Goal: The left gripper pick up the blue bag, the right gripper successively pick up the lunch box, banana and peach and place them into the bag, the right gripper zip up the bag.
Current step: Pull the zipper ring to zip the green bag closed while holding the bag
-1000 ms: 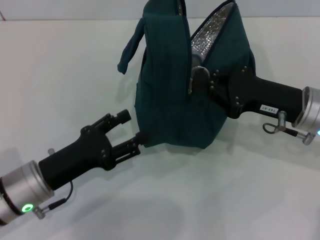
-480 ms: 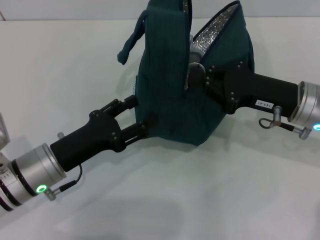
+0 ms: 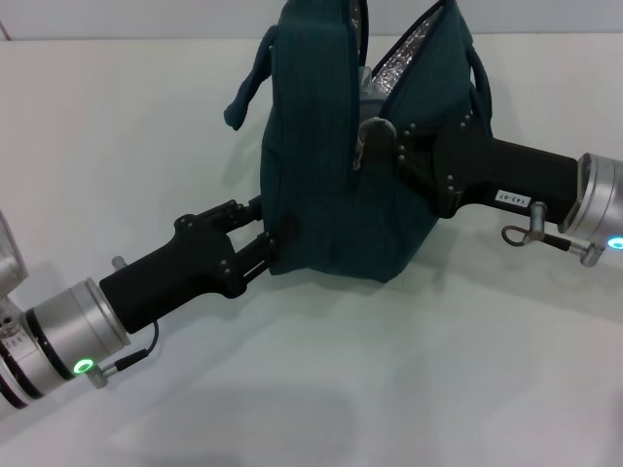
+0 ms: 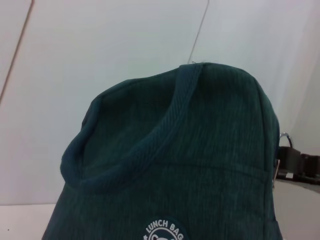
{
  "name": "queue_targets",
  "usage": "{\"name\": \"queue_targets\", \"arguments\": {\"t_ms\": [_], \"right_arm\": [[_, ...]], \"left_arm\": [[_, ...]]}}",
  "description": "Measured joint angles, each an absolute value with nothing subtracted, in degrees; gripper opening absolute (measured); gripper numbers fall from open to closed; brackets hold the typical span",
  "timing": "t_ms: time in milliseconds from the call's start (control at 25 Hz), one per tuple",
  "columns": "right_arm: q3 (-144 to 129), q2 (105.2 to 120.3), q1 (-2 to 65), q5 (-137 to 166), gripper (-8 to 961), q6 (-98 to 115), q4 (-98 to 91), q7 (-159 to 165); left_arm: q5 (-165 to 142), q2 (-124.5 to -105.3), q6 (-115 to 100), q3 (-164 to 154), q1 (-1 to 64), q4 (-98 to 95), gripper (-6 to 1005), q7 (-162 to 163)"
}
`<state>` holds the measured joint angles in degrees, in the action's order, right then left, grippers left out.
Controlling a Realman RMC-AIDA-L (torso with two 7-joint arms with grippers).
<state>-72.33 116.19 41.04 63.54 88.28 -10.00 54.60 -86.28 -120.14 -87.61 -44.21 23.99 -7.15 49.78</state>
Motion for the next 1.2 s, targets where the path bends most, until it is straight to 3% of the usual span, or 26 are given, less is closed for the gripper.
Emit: {"name": "queue_targets", "arguments": {"t_ms": [320,1200], "right_arm": [[-72.4,116.18,41.0,63.0,9,88.7,-10.3,55.1],[-72.8,116.18,42.3,57.1,8,92.3,-11.6,58.1]], "left_arm": [[-86.6,-120.06,-87.0,-44.9,24.1,-7.4,394,49.1],[-86.7,-119.79,-84.2,-55.1,23.7,-7.7,247,49.0]]}}
